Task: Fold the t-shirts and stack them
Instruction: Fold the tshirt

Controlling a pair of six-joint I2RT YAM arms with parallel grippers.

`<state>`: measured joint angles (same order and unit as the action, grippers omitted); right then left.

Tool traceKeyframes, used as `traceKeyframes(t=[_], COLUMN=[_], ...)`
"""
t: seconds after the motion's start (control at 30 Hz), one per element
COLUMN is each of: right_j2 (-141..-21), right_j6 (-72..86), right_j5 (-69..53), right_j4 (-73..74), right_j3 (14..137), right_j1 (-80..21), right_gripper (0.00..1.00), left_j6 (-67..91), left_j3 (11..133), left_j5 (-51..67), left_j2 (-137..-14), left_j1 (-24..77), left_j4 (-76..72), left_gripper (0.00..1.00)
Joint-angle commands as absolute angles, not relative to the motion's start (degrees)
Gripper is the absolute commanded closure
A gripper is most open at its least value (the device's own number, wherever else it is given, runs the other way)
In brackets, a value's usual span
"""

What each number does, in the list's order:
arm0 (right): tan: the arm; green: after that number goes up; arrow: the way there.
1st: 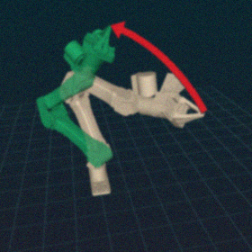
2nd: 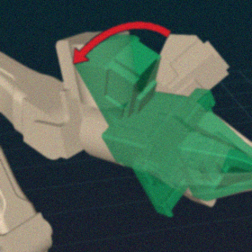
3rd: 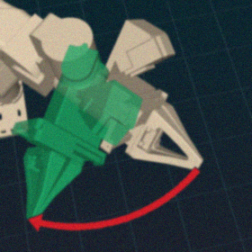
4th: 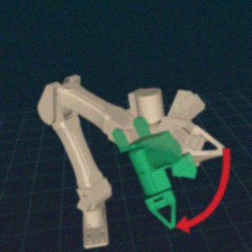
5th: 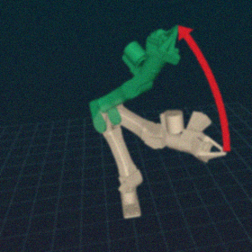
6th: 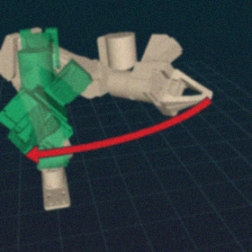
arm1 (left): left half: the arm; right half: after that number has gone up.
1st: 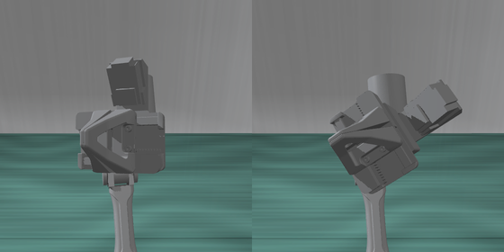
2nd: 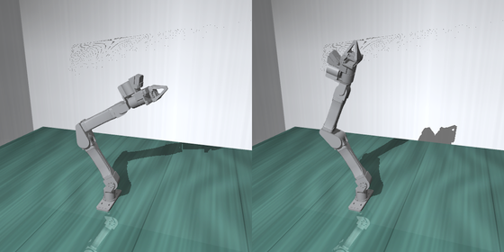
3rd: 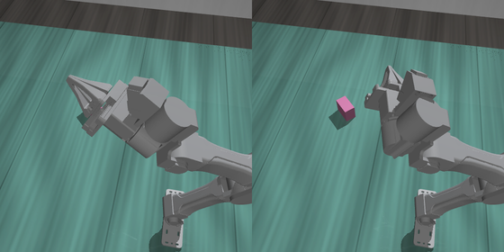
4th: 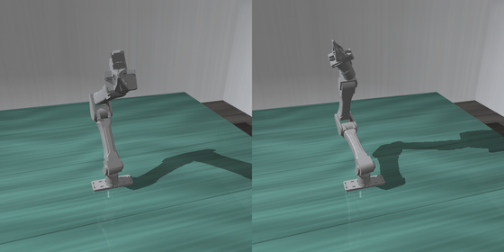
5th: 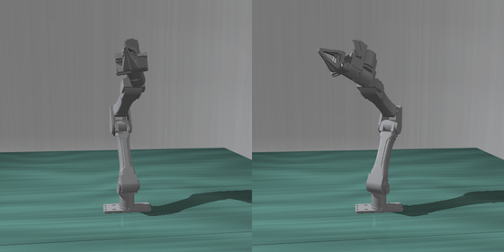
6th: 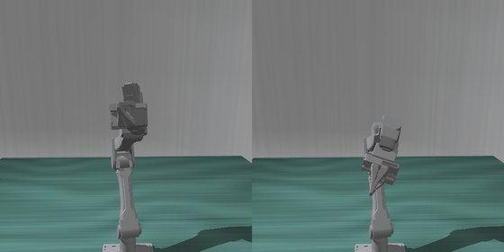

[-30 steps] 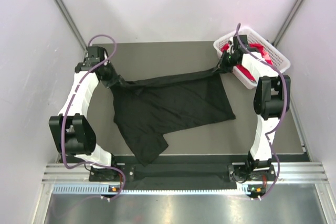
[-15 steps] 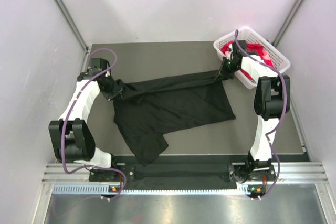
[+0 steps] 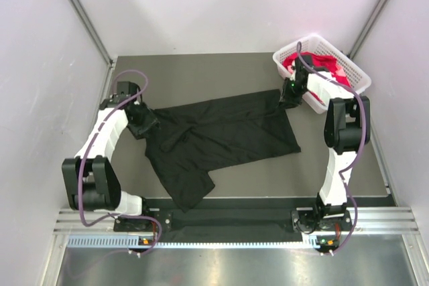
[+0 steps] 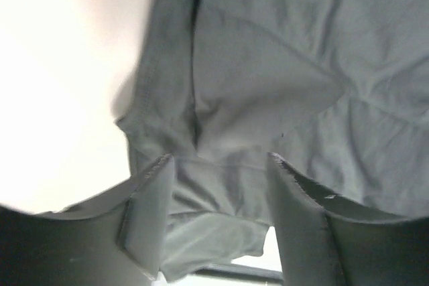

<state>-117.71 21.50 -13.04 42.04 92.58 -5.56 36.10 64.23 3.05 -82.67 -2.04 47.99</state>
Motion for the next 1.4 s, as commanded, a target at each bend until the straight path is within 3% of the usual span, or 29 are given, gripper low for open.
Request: traceKeyframes(t=[0.0,0.1,0.27,0.37,0.5,0.6,0.8,0.9,1.23,1.37], right_j2=[-113.55,-115.56,-118.74,-119.62,-120.41,-120.76,-121.46,-122.08,-125.42,-126.82], right_j6=[19.43,18.37,18.37,18.28,17.58,18.02,18.72,18.9,19.86,19.78], right_j5=[-7.3,-6.33,-9.57,-10.99,-10.9,-11.16,-11.69,-11.25,-11.25,-11.16], right_j4=[42.45,42.19,40.44,38.15,36.3,35.07,34.19,34.28,35.16,35.51], right_j3=[96.23,101.24,106.7,106.96,106.96,107.31,108.28,108.54,111.88,112.76], right_j1=[-5.8,-6.33,-7.73,-8.7,-9.32,-9.32,-9.84,-9.84,-11.07,-12.3], right_gripper=[0.66,0.62,0.63,0.63,0.64,0.65,0.65,0.65,0.66,0.66], left_j6=[36.13,33.94,29.45,28.83,28.12,28.12,28.04,27.86,27.77,26.9], left_j3=[65.83,66.18,70.91,73.29,76.81,78.92,82.35,83.58,87.27,88.5], left_j5=[-3.07,-1.07,4.73,8.6,14.67,16.52,15.47,15.38,13.1,11.95], left_j2=[-76.65,-77.77,-88.23,-93.59,-99.66,-103.7,-110.9,-113.72,-120.14,-121.11], left_j1=[-3.43,-6.67,-10.89,-13.09,-14.41,-14.76,-14.85,-15.03,-17.93,-20.56], left_j4=[45.54,40.7,36.04,33.85,31.99,31.03,30.94,30.41,31.9,33.05], left_gripper=[0.36,0.34,0.46,0.45,0.53,0.47,0.51,0.56,1.0,1.0])
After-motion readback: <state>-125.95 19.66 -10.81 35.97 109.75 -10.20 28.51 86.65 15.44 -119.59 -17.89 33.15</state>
